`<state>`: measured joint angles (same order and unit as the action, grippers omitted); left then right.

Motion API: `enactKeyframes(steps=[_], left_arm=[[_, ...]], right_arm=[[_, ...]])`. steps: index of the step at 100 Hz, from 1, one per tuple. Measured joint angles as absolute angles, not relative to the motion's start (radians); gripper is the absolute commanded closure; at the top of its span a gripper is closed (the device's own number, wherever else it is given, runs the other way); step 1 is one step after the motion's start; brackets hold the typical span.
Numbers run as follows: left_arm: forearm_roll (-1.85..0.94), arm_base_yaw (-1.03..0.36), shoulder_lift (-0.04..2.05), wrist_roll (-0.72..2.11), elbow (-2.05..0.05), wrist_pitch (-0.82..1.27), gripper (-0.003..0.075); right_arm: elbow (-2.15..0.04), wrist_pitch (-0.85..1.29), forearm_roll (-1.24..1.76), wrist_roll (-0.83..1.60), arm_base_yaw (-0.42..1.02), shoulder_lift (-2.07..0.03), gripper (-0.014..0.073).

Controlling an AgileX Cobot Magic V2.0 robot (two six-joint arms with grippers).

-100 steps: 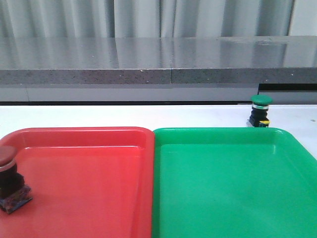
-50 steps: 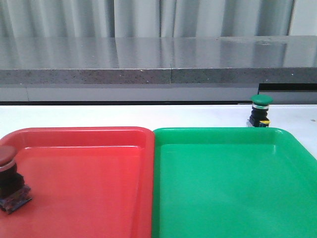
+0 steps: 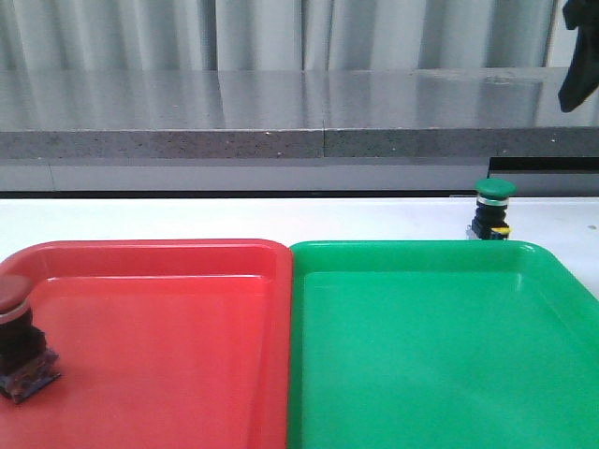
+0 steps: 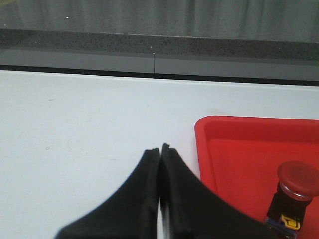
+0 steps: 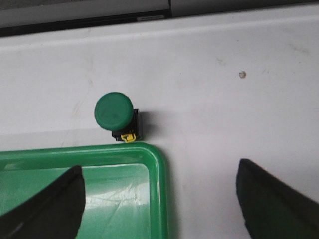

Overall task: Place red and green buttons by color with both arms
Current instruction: 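Lower the right gripper onto the green push-button and close it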

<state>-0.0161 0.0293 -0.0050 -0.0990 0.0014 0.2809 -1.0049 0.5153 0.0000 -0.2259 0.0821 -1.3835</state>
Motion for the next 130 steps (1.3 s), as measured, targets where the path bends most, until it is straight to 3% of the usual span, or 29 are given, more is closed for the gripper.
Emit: enactKeyframes(steps=[69, 112, 119, 130], left_arm=[[-0.016, 0.029, -0.005, -0.099, 0.001, 0.283, 0.0741], [-0.016, 0.029, -0.005, -0.099, 0.001, 0.283, 0.0741], [-0.016, 0.029, -0.005, -0.099, 0.001, 0.283, 0.0741], [-0.016, 0.029, -0.005, -0.099, 0.001, 0.283, 0.0741]], right_arm=[[-1.448, 0.657, -0.060, -0.302, 0.154, -1.840, -0.0024], [-1.495, 0.752, -0.014, -0.247, 0.178, -1.976, -0.0020], [-1.495, 0.763, -0.011, -0.241, 0.178, -1.978, 0.0020], [-1.495, 0.768, -0.008, -0.236, 0.178, -1.978, 0.0174]])
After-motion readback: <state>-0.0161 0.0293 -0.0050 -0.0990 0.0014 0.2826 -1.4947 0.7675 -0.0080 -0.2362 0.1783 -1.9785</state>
